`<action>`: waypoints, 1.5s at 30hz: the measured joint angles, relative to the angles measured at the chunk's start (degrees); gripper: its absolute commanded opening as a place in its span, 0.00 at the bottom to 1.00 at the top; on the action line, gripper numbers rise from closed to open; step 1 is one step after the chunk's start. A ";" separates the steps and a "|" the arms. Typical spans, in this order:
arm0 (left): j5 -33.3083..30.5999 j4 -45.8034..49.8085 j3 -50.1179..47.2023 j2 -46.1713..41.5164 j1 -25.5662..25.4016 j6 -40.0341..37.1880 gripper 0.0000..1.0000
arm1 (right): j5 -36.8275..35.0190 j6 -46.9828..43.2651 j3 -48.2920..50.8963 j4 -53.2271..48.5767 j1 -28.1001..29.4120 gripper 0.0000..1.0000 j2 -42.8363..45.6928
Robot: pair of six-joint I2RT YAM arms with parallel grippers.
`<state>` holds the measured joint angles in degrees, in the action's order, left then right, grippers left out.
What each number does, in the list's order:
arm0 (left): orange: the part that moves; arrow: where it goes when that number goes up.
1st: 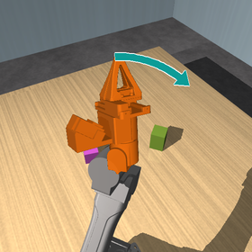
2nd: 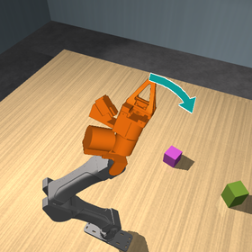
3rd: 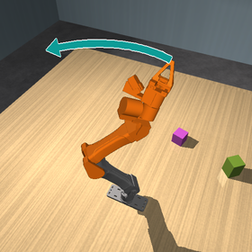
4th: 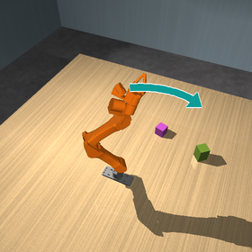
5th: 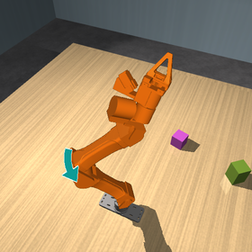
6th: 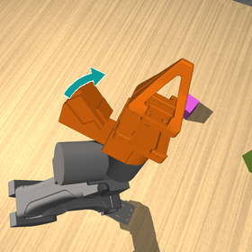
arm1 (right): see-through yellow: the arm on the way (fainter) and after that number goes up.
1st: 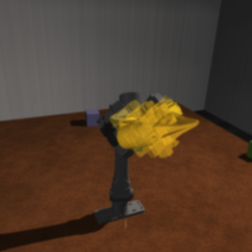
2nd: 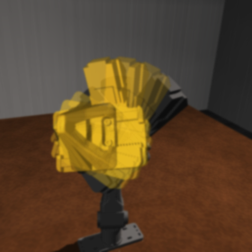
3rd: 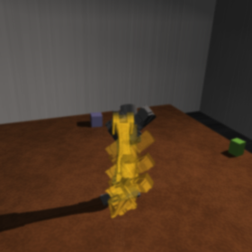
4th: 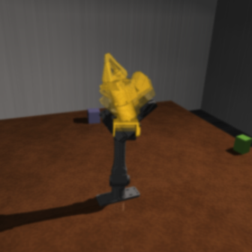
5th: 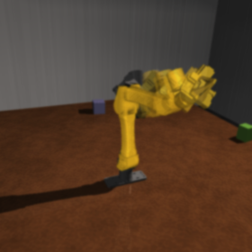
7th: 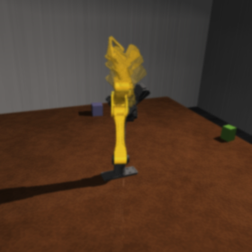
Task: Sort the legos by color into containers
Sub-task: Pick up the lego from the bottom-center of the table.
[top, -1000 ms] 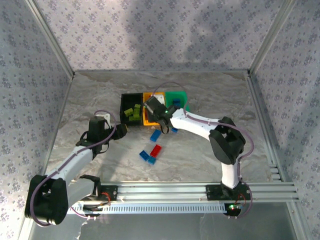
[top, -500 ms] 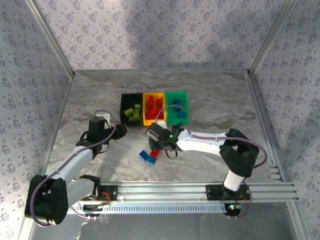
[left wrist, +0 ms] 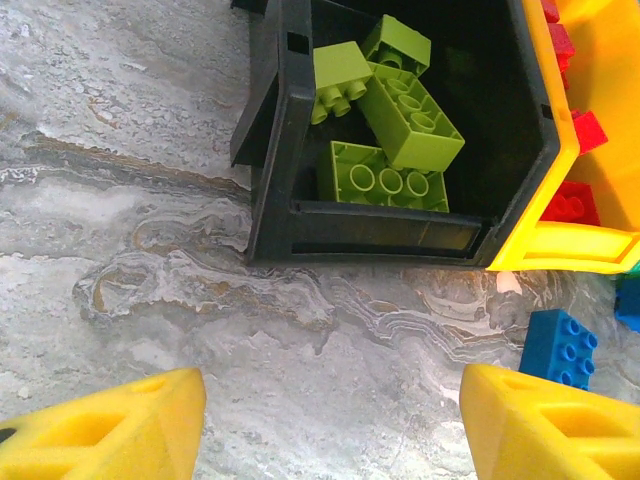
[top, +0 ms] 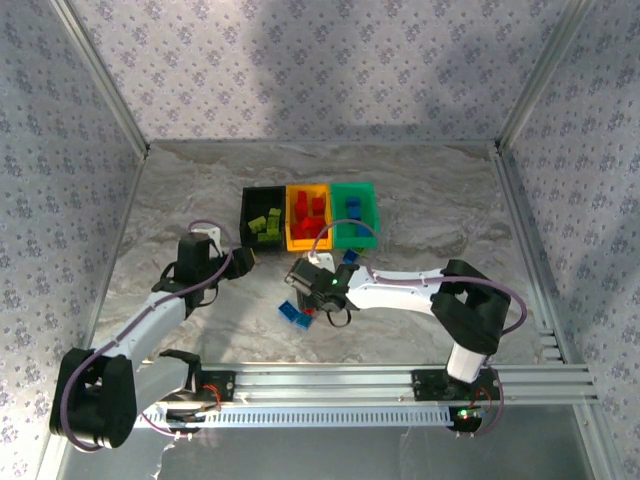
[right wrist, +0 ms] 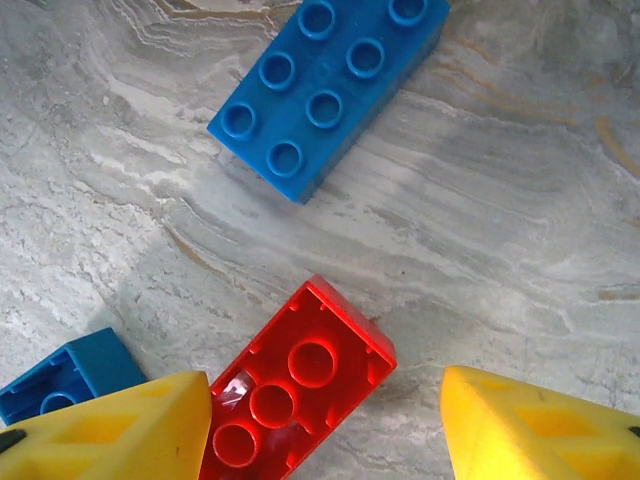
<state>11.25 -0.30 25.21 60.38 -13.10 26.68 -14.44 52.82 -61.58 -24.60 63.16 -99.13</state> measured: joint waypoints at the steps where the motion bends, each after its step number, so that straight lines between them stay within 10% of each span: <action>1: 0.09 -0.02 0.00 0.07 0.00 0.00 0.68 | 0.22 0.85 0.04 0.22 0.00 0.69 0.00; 15: 0.15 0.00 0.00 0.11 0.00 0.00 0.68 | 3.52 4.22 -1.88 4.26 -0.98 0.65 -5.09; 29: 0.15 0.00 -0.04 -0.70 0.00 0.00 0.68 | -0.33 0.07 -10.29 -3.13 0.44 0.34 -10.27; 45: 0.15 0.00 -0.11 -0.70 0.00 0.02 0.68 | -3.21 -7.34 -15.04 -6.34 -0.35 0.33 -10.34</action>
<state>11.40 -0.30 25.10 59.68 -13.10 26.70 -17.65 45.47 -76.62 -30.94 62.81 -109.47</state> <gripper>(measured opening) 0.677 0.331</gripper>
